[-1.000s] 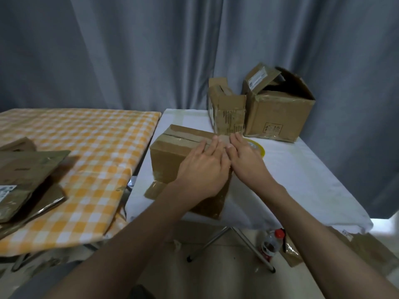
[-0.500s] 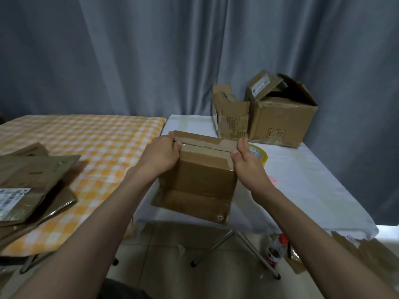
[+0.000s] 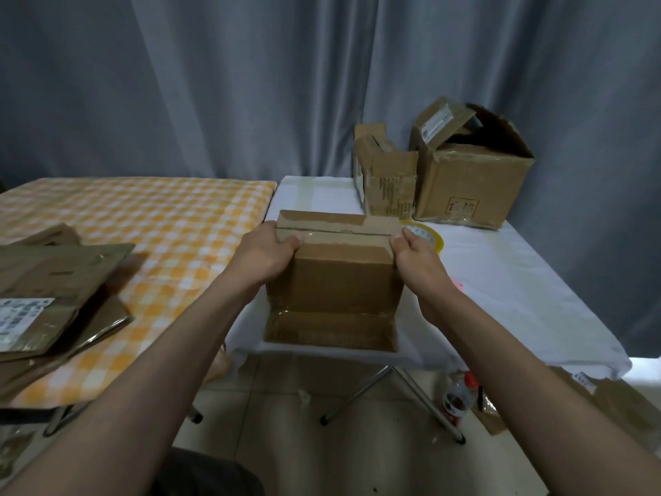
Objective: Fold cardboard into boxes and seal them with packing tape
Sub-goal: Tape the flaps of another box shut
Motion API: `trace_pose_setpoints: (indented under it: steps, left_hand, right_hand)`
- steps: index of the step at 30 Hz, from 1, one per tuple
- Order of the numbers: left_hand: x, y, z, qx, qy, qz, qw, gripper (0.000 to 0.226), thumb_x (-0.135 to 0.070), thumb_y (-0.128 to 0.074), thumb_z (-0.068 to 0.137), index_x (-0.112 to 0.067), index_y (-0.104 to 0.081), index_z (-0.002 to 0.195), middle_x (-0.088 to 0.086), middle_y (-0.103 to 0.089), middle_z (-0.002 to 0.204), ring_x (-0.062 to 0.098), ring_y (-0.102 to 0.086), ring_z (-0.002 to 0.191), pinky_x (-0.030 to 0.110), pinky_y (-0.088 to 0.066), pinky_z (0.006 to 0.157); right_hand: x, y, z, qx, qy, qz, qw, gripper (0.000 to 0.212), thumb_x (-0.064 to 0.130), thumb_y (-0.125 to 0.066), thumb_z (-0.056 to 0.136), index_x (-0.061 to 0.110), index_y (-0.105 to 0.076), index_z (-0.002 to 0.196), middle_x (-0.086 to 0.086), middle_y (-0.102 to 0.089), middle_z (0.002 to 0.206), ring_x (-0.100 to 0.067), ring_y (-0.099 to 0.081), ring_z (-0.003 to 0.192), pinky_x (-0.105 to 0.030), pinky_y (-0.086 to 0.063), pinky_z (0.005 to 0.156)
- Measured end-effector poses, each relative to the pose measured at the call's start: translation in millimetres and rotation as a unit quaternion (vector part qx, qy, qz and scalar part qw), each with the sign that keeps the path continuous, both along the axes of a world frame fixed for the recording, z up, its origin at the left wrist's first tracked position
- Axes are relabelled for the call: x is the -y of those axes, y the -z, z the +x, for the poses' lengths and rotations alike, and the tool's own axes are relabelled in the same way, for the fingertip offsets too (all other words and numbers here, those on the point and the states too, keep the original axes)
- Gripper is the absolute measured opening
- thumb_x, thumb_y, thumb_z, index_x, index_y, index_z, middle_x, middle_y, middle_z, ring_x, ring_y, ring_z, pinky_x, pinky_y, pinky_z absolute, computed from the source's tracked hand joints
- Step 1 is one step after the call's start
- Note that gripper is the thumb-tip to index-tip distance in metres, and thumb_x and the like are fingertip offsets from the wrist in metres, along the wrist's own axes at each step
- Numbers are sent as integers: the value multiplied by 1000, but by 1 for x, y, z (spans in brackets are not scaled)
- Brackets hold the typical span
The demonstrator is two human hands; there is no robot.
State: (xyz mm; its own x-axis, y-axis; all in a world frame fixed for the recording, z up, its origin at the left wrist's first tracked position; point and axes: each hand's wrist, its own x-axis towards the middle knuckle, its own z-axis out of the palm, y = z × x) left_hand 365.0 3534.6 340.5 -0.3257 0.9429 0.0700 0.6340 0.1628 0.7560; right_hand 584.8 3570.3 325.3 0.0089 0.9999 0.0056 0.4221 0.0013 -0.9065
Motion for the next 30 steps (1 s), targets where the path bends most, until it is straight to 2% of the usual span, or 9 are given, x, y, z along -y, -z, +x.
trace_pose_setpoints:
  steps: [4, 5, 7, 8, 13, 19, 22, 26, 30]
  left_hand:
    - [0, -3, 3, -133, -55, 28, 989, 56, -59, -44, 96, -7, -61, 110, 10, -64, 104, 30, -58, 96, 36, -44, 71]
    - [-2, -6, 2, -138, -65, 30, 988, 61, -66, -45, 92, -8, -62, 100, 9, -64, 96, 29, -58, 92, 35, -40, 64]
    - [-6, -15, 0, -115, -71, 15, 991, 68, -76, -51, 83, -8, -61, 87, 5, -62, 85, 26, -60, 84, 32, -35, 56]
    - [-7, -18, 1, -94, -65, 0, 993, 70, -77, -54, 80, -8, -60, 91, 2, -61, 88, 23, -58, 84, 32, -38, 58]
    - [-13, -11, 5, 4, -5, -47, 999, 67, -62, -54, 91, -6, -60, 127, 10, -60, 128, 29, -56, 114, 43, -48, 98]
    - [-13, -8, 8, -11, -8, -44, 999, 58, -51, -47, 99, -4, -57, 131, 16, -57, 134, 34, -53, 120, 43, -45, 102]
    - [-12, -10, 5, -67, -23, -30, 997, 60, -54, -35, 102, -2, -62, 116, 18, -60, 124, 32, -53, 105, 37, -42, 85]
    - [-7, -23, -3, -121, -43, 46, 991, 61, -52, -29, 103, -4, -67, 102, 18, -65, 105, 28, -49, 87, 35, -34, 73]
    - [0, -40, -6, -114, -41, 158, 980, 49, -44, -34, 104, -9, -69, 104, 13, -67, 102, 29, -54, 92, 31, -29, 72]
  right_hand:
    - [2, -7, 4, -5, -5, -6, 1000, 43, 30, -38, 107, 16, -49, 146, -2, -49, 149, -24, -40, 140, -33, -29, 112]
    - [0, -9, 5, -10, -10, -18, 1000, 33, 29, -40, 105, 19, -63, 128, -2, -60, 131, -25, -49, 128, -33, -35, 104]
    - [-1, -17, 6, -16, -7, -26, 1000, 28, 32, -44, 101, 20, -66, 89, -3, -64, 96, -26, -57, 99, -36, -42, 85]
    - [-2, -21, 6, -9, -6, -21, 1000, 32, 36, -44, 99, 16, -66, 87, -4, -64, 92, -25, -58, 94, -38, -44, 81]
    - [-7, -14, -7, 39, 6, -3, 999, 48, 42, -42, 103, 8, -57, 132, -13, -60, 131, -32, -54, 122, -49, -43, 106]
    - [-4, -12, -7, 23, 10, -11, 1000, 51, 37, -44, 104, 8, -46, 147, -11, -52, 146, -31, -47, 134, -47, -37, 114]
    - [-4, -17, 0, -1, 4, -15, 1000, 48, 41, -49, 102, 9, -57, 137, -9, -61, 135, -28, -54, 124, -44, -44, 106]
    - [-1, -32, 8, -10, 26, 43, 999, 23, 41, -56, 98, 22, -69, 95, 12, -64, 87, -13, -58, 88, -34, -44, 82]
    - [1, -47, 7, -58, 33, 83, 994, 23, 38, -62, 95, 21, -70, 109, 16, -67, 89, -9, -63, 93, -30, -51, 83]
